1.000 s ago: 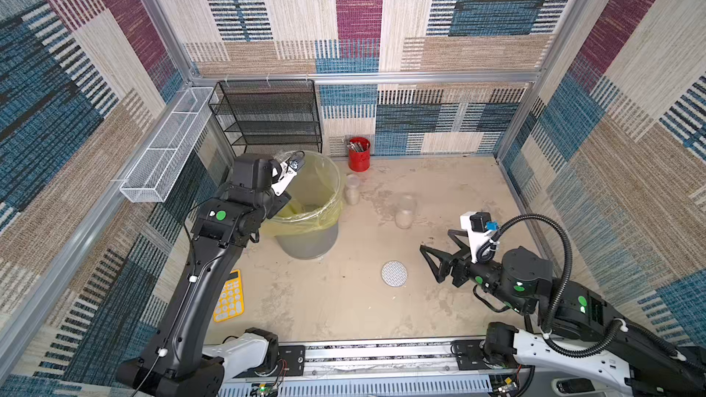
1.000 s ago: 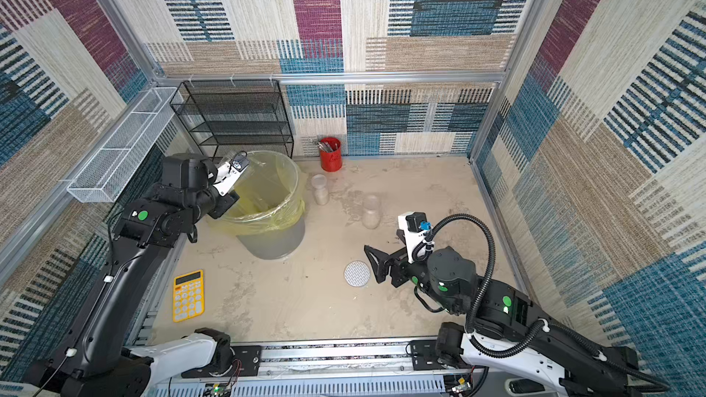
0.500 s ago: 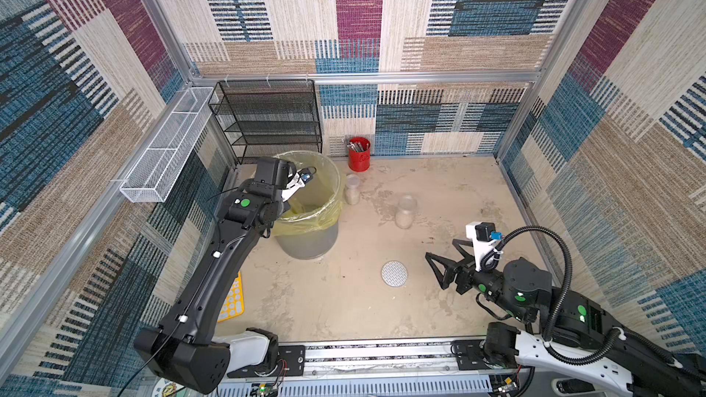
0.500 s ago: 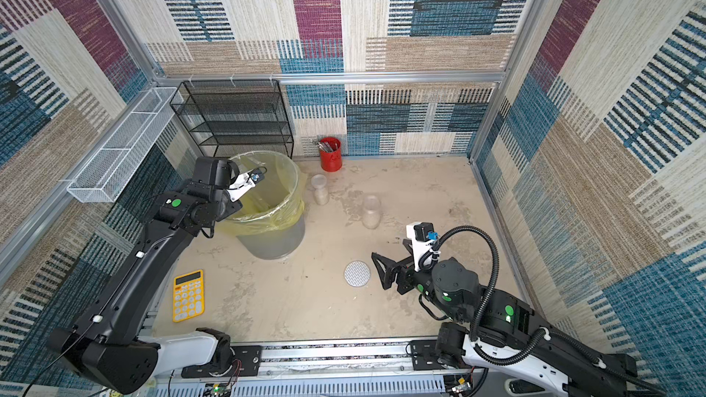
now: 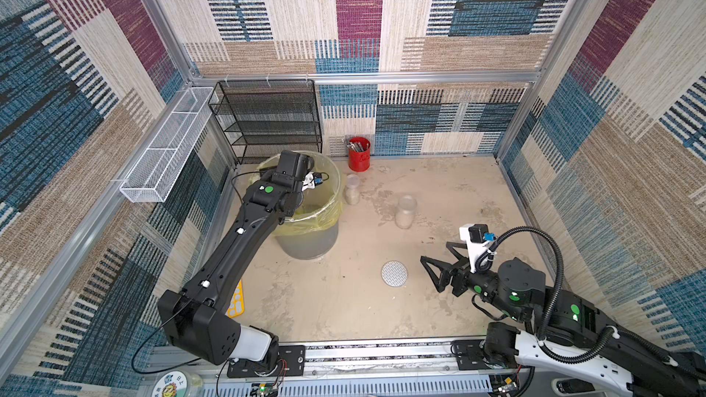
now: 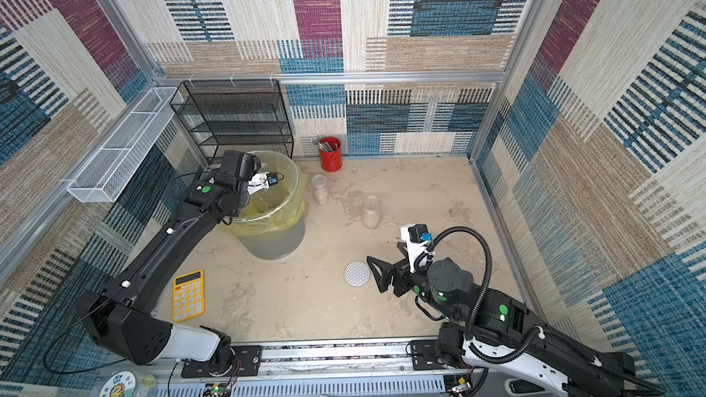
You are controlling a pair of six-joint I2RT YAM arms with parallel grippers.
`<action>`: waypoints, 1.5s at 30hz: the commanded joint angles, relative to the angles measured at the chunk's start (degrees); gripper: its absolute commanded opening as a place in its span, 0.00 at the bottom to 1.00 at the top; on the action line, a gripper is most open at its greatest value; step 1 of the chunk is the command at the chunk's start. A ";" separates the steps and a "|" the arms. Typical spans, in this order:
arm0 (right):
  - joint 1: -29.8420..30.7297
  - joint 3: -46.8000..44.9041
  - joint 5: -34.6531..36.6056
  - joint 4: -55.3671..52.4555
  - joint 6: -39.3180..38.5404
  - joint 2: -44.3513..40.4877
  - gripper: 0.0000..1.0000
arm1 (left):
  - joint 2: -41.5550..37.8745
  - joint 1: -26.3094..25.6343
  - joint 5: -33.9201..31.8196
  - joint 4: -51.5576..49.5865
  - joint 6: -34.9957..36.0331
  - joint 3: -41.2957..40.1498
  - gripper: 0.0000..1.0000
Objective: Empty moldy rice from jars
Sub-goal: Pour the moldy rice from the jar into the trash bin.
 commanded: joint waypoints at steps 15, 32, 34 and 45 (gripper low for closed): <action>0.01 -1.36 -0.42 1.38 1.55 -6.44 0.99 | 7.21 -4.86 -6.75 -0.53 10.54 2.30 0.16; 0.03 -1.69 -0.57 1.86 1.16 -6.33 0.99 | 3.14 -5.31 -7.76 -2.76 11.97 1.40 0.16; 0.02 -2.04 -0.68 2.56 0.81 -5.65 0.99 | 3.70 -6.53 -7.71 -2.82 12.02 0.22 0.16; 0.07 -2.14 -0.86 2.92 0.13 -4.11 0.99 | -0.84 -6.20 -7.35 -3.43 10.81 -1.88 0.14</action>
